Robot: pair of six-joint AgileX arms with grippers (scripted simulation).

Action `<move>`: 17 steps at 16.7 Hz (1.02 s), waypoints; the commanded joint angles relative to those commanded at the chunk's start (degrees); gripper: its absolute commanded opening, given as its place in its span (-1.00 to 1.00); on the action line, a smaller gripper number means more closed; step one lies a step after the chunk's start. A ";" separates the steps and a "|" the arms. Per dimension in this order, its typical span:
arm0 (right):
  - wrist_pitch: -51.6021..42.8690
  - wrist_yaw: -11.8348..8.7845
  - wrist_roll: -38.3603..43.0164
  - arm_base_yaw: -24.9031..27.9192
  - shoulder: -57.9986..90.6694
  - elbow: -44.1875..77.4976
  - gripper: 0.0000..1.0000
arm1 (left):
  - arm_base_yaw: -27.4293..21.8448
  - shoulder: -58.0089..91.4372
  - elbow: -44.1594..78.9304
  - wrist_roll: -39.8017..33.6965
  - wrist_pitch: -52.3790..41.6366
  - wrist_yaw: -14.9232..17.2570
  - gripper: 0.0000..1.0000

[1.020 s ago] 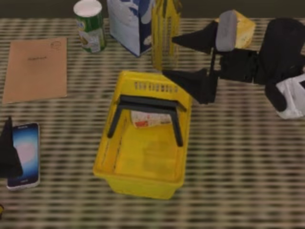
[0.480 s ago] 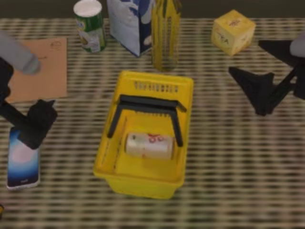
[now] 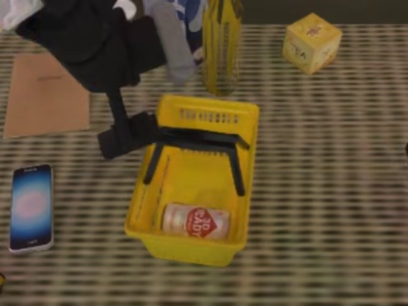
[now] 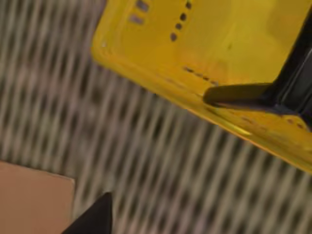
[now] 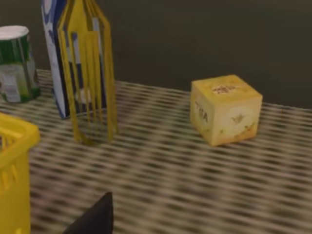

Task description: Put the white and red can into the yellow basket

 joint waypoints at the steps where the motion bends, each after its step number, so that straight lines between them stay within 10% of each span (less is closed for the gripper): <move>1: -2.31 2.35 0.11 -0.56 -5.45 -2.09 1.00 | -1.47 4.61 4.34 2.27 -3.17 -0.04 1.00; 8: -12.44 13.47 1.12 -3.21 -30.47 -10.24 1.00 | -8.13 26.04 24.03 12.67 -17.82 -0.26 1.00; 17: -13.16 14.35 1.30 -3.46 -32.40 -10.69 1.00 | -8.57 27.83 24.72 13.62 -18.20 -0.28 1.00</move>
